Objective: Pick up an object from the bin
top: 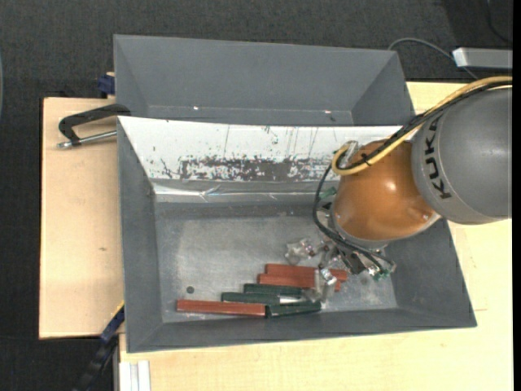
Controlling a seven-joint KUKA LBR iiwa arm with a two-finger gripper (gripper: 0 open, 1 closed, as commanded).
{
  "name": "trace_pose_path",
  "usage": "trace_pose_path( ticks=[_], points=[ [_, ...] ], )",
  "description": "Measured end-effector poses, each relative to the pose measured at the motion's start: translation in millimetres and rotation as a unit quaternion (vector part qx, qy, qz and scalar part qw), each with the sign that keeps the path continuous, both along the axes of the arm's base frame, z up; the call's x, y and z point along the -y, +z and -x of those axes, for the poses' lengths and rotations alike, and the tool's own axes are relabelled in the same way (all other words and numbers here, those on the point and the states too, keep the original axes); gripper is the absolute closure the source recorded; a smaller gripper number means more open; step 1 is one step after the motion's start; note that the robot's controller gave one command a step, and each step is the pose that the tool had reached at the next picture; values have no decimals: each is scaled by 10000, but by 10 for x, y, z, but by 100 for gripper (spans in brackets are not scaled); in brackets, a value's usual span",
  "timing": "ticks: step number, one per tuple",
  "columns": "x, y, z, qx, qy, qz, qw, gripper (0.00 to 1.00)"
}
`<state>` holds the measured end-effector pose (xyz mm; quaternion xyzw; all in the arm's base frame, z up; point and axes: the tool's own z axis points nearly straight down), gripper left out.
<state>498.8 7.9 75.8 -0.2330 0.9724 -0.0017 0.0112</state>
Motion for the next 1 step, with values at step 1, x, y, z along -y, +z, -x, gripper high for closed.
trace_pose_path(
  ticks=[1],
  points=[
    [0, 0, 0, 0, 0, 0, 10000, 100]
  ],
)
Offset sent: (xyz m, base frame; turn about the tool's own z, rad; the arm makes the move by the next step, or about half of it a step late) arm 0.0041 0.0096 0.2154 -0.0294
